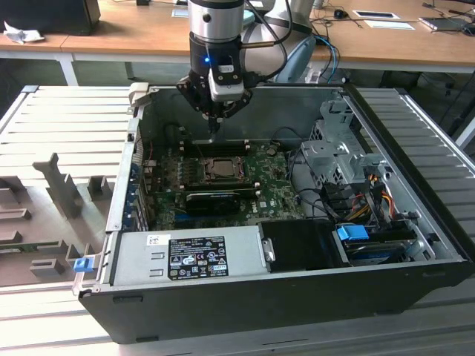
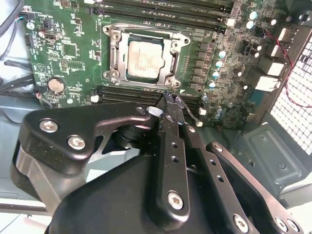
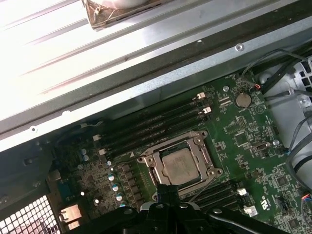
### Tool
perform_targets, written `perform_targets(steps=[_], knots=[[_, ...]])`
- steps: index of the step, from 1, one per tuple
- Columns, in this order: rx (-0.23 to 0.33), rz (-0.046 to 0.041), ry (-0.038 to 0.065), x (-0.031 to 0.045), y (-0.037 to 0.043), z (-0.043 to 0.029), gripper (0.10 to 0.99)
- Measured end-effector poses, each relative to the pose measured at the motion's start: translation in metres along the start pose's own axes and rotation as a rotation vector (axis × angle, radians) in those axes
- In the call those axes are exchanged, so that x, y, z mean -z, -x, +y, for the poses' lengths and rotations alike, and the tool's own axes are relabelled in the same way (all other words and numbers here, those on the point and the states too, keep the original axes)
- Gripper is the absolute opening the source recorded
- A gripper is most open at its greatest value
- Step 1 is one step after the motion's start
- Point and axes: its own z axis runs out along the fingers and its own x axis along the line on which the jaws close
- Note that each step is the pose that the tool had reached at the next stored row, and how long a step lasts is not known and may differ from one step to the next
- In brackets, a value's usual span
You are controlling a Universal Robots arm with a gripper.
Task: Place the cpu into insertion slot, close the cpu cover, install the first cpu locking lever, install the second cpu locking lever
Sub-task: 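Install the first cpu locking lever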
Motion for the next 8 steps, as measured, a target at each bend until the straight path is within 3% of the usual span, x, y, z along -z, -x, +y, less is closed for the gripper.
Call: perform_targets(steps=[8], knots=[[0.034,0.0026,0.002,0.0,0.0003,-0.0008,0.106]])
